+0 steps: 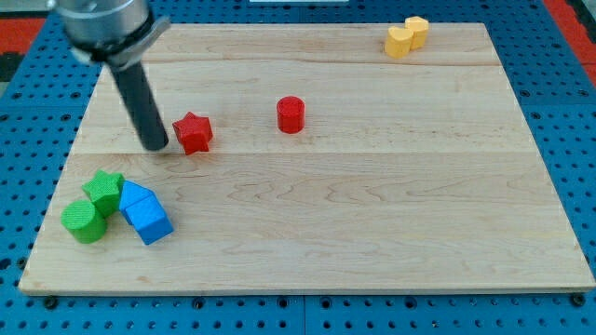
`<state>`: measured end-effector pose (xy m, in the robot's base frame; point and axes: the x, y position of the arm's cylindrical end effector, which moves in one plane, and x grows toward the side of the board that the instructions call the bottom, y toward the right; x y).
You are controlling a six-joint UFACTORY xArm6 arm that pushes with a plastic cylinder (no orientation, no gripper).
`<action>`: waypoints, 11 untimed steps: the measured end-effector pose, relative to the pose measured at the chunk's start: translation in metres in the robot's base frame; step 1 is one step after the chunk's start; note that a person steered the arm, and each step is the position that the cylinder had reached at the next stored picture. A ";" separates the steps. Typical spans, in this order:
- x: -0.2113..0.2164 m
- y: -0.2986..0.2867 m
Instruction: Move red star towards blue triangle
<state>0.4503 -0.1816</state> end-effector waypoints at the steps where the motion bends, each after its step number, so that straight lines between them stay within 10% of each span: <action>1: -0.039 0.007; 2: -0.087 0.007; 5: 0.031 0.075; 8: -0.040 0.089; 10: 0.015 0.031; 11: 0.008 0.114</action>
